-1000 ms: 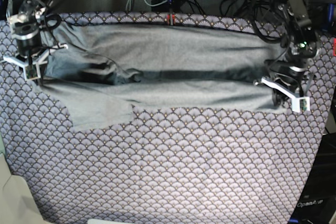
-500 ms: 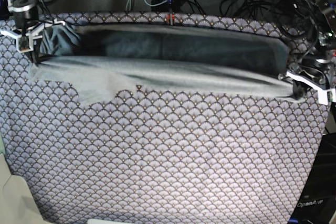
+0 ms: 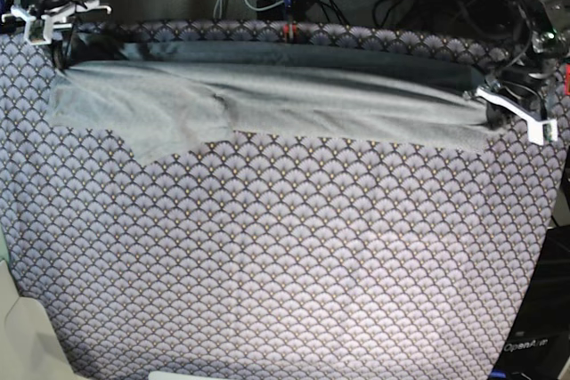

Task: Fold the T-shirt properly
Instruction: 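Lay the hem over the collar edge with both grippers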

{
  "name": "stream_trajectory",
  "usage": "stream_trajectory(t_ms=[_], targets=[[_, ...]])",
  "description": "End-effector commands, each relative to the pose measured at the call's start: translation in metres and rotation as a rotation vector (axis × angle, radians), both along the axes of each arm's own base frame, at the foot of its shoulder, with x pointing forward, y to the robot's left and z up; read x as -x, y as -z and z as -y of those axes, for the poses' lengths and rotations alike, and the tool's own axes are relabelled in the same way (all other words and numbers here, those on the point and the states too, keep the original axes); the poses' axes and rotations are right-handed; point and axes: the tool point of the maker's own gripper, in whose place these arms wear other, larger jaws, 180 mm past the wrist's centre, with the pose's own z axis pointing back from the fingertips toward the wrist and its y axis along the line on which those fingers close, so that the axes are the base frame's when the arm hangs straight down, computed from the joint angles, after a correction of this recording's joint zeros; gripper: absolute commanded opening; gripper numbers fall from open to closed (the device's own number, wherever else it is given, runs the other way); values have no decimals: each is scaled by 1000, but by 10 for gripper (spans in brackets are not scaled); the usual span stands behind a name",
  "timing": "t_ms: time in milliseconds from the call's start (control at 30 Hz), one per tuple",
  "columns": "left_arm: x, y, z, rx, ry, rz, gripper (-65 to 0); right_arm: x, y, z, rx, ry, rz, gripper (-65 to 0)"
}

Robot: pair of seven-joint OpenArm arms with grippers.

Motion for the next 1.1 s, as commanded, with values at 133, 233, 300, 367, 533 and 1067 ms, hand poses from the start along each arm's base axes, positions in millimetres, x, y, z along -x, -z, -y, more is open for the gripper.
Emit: stream_trajectory(t_ms=[133,233,300,367,533,1067], targets=[[3,9,-13,0,-27,-13,-650,8,-4,11,2,35,46,-650],[8,21,-14,18,-39,-44,-650,14,5,11,-18,45,30,-650],[9,26,-14,27,-43,-55,-650,20,9,11,-24,48,15,-650],[10,29,-15,32,-46,-60,-650,22,10,10,-24,47,7,-650],[11,30,-21,6,-46,-73,-650,28,20,9,-49,58,-11,-650],[20,59,-21,43,-54,-149,-650,34,35,10,-82,77,-39,-650]])
